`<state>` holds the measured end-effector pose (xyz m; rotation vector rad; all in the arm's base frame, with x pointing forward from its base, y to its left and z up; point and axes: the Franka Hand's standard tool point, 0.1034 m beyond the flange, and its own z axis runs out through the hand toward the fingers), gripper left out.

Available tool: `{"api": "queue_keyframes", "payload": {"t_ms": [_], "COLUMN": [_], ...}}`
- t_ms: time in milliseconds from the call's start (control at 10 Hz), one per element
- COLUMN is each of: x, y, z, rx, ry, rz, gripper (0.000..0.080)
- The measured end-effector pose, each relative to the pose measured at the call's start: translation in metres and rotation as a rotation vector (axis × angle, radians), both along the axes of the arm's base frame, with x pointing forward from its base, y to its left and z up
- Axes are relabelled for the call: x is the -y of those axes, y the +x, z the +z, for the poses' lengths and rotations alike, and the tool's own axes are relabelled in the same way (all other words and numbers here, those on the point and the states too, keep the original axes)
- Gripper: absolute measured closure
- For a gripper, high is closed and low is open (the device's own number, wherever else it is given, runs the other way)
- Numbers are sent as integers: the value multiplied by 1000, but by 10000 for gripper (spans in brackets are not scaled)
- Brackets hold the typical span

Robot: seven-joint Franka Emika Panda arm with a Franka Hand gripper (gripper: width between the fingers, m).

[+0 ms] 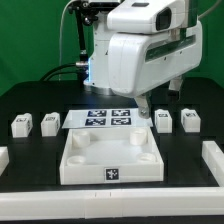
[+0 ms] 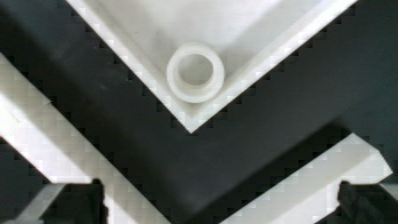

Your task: Assemble one leg

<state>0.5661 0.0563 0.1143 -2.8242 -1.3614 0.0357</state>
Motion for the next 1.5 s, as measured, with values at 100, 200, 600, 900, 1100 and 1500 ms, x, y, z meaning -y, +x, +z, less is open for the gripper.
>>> {"api": "queue_keyframes", "payload": {"t_ms": [100,200,600,900,1100,1500], "x": [0,0,0,8,22,61], "y": [0,0,0,-9,-62,-129], "z": [0,0,0,-2,-20,-64], "rx": [0,0,0,12,4,-14], "ry": [0,0,0,-1,4,36], "rz": [0,0,11,137,416,782], "gripper": [150,150,150,150,150,150]}}
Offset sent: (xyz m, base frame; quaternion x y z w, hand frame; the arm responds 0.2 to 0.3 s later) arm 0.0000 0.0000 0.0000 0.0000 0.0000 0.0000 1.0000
